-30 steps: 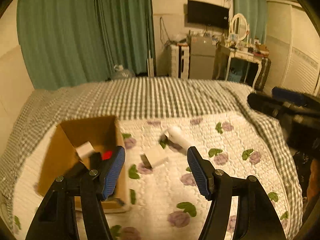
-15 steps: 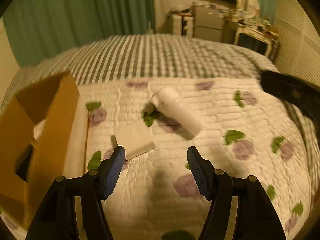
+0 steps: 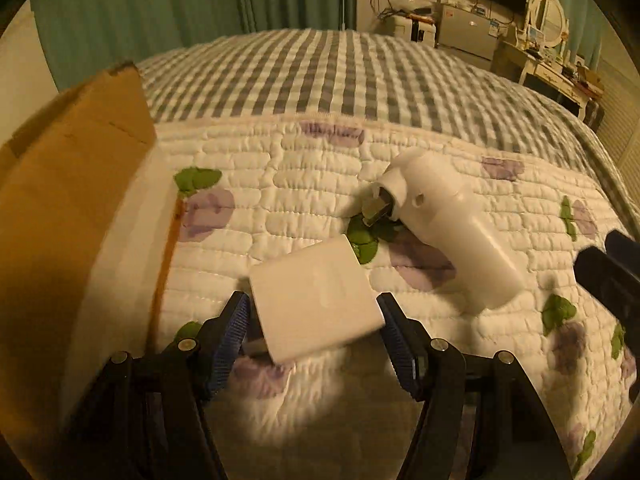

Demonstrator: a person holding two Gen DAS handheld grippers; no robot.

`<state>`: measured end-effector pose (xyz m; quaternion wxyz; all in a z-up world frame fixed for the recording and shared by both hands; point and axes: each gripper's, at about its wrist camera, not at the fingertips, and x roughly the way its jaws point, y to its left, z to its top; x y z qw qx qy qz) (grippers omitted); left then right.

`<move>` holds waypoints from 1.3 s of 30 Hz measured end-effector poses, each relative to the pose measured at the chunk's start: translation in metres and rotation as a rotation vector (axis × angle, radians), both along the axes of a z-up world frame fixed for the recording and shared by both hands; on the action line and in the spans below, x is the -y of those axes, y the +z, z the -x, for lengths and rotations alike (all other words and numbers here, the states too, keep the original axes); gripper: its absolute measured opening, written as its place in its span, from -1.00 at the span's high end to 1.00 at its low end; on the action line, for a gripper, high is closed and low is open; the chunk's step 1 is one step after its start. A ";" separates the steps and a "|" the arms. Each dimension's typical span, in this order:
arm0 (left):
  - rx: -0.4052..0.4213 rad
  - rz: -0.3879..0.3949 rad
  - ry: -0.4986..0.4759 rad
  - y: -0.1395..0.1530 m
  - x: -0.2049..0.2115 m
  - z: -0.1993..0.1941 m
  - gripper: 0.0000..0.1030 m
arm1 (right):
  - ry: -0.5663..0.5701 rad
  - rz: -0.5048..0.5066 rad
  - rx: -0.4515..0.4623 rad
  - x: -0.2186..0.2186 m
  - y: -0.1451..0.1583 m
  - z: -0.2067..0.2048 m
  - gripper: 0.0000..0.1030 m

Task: Organize rigid objects
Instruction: 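Grasp the second white charger block with the left tool while the right tool grasps the white plug adapter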

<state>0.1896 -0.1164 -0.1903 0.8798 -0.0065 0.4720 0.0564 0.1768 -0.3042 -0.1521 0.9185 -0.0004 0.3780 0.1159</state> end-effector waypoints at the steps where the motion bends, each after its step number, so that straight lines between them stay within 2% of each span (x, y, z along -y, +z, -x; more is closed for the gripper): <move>1: -0.002 0.009 0.000 -0.001 -0.002 -0.002 -0.31 | 0.002 -0.003 -0.002 0.000 -0.002 -0.001 -0.47; 4: 0.014 0.011 -0.015 0.002 -0.002 0.000 -0.19 | 0.005 -0.006 0.000 0.001 -0.005 -0.004 -0.47; 8: 0.027 -0.003 -0.025 0.007 0.004 0.011 -0.17 | 0.027 -0.003 0.019 -0.002 -0.006 -0.010 -0.47; 15: 0.043 0.010 0.036 0.012 0.015 0.036 -0.17 | 0.223 0.033 0.021 -0.038 -0.007 -0.033 -0.47; 18: 0.043 0.027 0.075 0.011 0.013 0.042 -0.17 | 0.294 0.056 -0.004 -0.058 -0.012 -0.044 -0.34; 21: 0.054 0.010 0.100 0.011 0.014 0.046 -0.17 | 0.344 0.102 -0.055 -0.077 -0.026 -0.054 -0.18; 22: 0.056 0.006 0.098 0.010 0.014 0.047 -0.17 | 0.355 0.111 -0.067 -0.081 -0.030 -0.056 0.01; 23: 0.059 0.003 0.101 0.010 0.014 0.046 -0.17 | 0.363 0.111 -0.085 -0.083 -0.035 -0.057 0.34; 26: 0.059 0.002 0.106 0.010 0.015 0.043 -0.17 | 0.322 0.108 -0.086 -0.075 -0.040 -0.051 0.39; 31: 0.056 0.019 0.107 0.016 0.016 0.050 -0.16 | 0.238 0.180 -0.075 -0.037 -0.030 -0.022 0.39; 39: 0.056 0.120 0.050 0.045 0.038 0.091 -0.16 | 0.147 0.222 -0.060 0.007 0.020 0.045 0.39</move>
